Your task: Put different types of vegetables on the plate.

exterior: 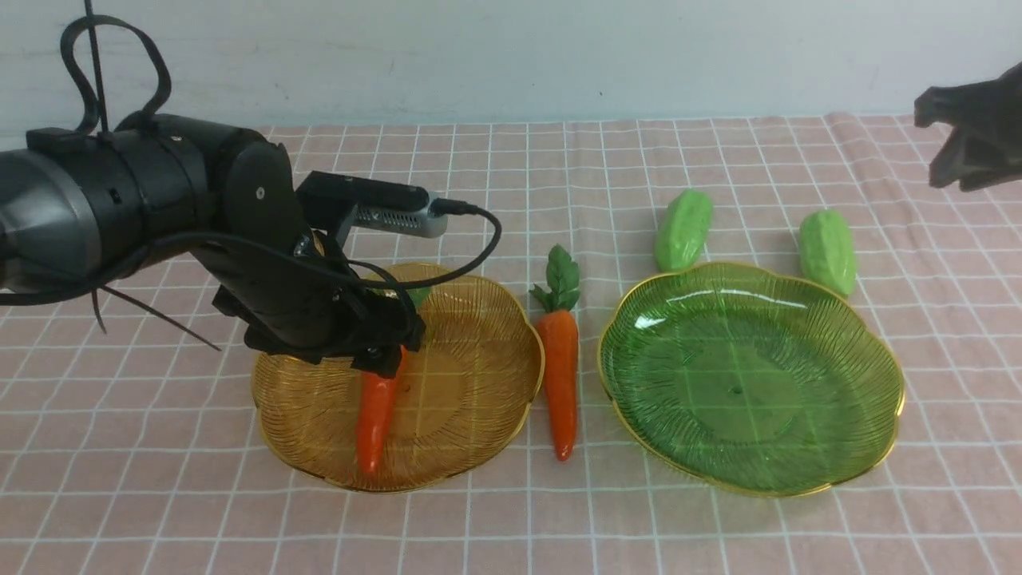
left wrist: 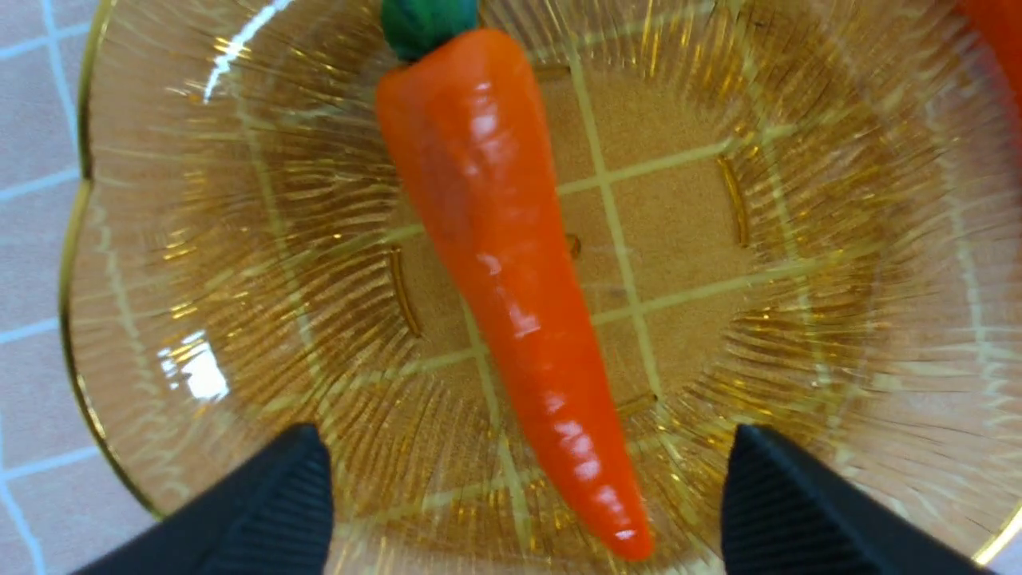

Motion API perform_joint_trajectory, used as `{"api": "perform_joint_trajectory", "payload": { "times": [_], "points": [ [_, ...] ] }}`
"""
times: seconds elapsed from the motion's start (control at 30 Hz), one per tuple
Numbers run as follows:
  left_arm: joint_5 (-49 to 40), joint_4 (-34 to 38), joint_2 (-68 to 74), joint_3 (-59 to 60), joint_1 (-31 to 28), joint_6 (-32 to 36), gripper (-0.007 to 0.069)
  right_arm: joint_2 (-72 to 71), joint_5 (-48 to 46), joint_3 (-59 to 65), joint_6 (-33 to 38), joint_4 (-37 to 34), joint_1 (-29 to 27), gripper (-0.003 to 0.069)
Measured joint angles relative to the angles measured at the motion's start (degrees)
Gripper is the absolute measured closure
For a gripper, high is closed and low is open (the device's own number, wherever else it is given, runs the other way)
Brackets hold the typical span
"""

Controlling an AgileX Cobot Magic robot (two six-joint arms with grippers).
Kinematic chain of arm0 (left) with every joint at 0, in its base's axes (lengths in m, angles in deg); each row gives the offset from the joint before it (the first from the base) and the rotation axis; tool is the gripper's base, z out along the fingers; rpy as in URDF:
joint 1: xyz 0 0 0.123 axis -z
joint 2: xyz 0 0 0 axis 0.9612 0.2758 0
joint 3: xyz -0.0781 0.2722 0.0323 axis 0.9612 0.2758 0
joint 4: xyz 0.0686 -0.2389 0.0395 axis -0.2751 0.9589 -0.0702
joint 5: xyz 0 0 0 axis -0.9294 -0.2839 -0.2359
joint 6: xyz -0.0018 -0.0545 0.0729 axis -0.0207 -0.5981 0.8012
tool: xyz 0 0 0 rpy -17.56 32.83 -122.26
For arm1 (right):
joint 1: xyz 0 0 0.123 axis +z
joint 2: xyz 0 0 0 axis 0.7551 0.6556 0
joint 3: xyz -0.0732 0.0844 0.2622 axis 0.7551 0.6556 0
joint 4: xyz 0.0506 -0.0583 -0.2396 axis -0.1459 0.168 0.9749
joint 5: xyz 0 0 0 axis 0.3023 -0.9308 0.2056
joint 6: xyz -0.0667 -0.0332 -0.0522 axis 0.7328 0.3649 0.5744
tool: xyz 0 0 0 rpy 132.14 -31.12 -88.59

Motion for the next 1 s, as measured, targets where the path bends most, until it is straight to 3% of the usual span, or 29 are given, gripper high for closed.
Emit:
{"api": "perform_joint_trajectory", "payload": {
  "times": [0.1,0.3,0.4,0.5,0.8,1.0],
  "points": [
    [0.0,0.9,-0.2,0.0,0.0,-0.1,0.0035,6.5,3.7,-2.6,-0.3,0.0,0.8,0.0109],
    [-3.3,1.2,-1.9,0.0,0.0,-0.5,0.0076,16.6,4.9,-7.0,-0.1,-0.4,2.5,0.0049],
    [-5.4,1.3,-2.6,0.0,0.0,-0.6,0.0082,19.8,4.3,-9.4,0.3,-0.8,3.1,0.0082],
    [-6.4,1.3,-3.1,0.0,0.0,-0.6,0.0083,20.8,1.9,-11.9,0.3,-0.6,3.2,0.0239],
    [-7.4,1.3,-5.0,0.0,0.0,-0.9,0.0083,15.6,-15.9,-26.5,-1.8,0.3,2.8,0.0232],
    [-8.1,1.3,-5.8,0.0,0.0,-0.9,0.0083,7.2,-17.0,-21.2,-2.1,-4.5,5.4,0.0232]
  ]
}}
